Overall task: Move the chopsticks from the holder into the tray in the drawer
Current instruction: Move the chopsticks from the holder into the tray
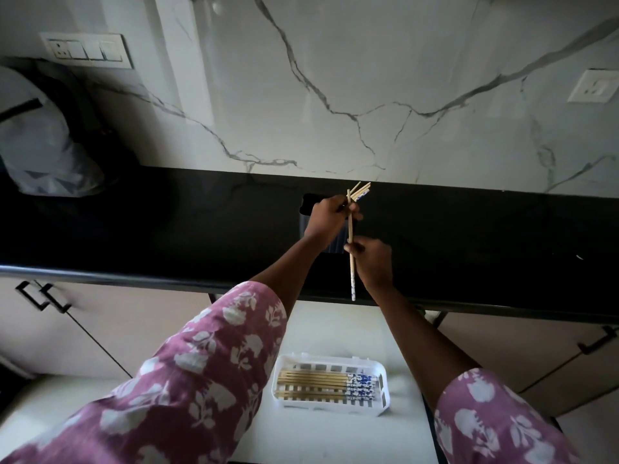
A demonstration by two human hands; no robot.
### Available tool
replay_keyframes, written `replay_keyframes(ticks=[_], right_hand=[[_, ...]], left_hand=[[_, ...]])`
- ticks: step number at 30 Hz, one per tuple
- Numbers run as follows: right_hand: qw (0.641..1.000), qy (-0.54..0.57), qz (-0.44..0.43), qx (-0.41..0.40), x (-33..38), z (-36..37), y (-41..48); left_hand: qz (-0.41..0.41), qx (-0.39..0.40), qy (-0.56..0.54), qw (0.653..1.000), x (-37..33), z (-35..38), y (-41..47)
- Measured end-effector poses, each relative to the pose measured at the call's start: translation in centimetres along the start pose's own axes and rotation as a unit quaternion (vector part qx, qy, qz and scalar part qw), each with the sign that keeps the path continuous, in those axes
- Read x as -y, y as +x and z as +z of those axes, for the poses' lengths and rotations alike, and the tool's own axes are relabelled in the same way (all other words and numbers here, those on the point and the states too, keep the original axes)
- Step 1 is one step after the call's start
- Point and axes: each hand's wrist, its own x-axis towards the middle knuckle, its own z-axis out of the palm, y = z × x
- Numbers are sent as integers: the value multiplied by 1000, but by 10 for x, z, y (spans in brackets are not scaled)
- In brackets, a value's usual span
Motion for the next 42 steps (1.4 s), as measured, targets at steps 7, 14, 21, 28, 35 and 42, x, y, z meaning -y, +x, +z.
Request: replay_keyframes(ticks=[7, 14, 21, 28, 35, 42], right_hand=[[997, 4, 52, 56, -22, 16, -9], [979, 43, 136, 145, -58, 41, -34], [960, -21, 143, 241, -90, 61, -70], [912, -145, 100, 370, -122, 80, -106], [850, -249, 58, 460, -136, 99, -131], [825, -287, 15, 486, -139, 115, -149]], left_hand=[[-100, 5, 55, 993, 45, -16, -13], [-272, 81, 315, 906, 149, -57, -34], [-349, 144, 394, 838, 192, -87, -33], [-361, 162, 392, 830, 207, -78, -37], [-370, 167, 384, 829, 206, -76, -34], [-375, 173, 380, 827, 203, -78, -33]])
